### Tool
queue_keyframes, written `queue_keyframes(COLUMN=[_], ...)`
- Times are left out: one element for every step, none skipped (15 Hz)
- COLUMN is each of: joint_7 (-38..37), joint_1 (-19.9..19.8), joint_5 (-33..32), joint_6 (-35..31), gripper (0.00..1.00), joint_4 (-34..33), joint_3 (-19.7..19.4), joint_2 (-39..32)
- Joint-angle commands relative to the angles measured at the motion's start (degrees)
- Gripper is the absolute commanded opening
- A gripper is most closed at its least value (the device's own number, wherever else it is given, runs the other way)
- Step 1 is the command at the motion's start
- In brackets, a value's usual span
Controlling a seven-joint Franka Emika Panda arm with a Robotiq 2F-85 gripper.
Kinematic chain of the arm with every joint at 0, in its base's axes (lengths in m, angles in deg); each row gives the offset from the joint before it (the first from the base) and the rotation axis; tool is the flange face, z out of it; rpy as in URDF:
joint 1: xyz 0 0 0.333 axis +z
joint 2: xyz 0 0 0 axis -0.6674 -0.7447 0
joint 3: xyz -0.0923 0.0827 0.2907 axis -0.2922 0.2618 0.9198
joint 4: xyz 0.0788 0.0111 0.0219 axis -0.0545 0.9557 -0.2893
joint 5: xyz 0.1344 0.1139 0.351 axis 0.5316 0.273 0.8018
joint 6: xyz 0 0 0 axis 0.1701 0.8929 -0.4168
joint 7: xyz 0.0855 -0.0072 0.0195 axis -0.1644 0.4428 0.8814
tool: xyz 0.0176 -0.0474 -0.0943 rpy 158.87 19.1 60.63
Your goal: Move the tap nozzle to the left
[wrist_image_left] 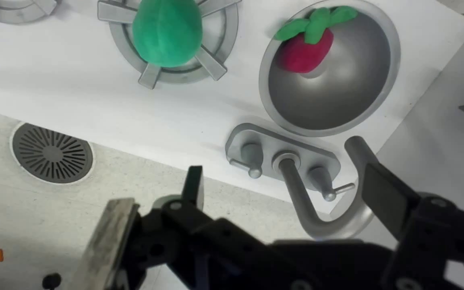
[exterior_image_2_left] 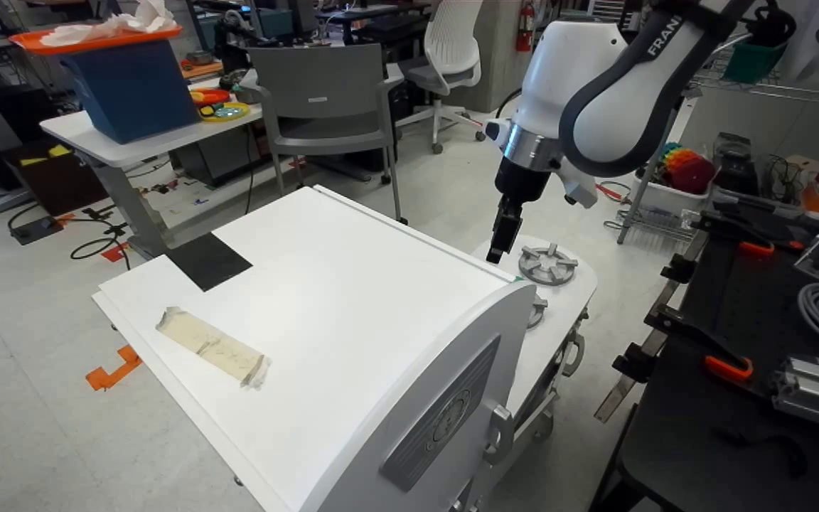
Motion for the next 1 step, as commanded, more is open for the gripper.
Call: queue_keyframes(joint_7=[0.5], joint_1=[0.4], joint_5=[0.7], joint_6=[-0.2], gripper=[1.00], joint_4=[-0.3], joint_3=[-0.2], joint_2=[-0.7])
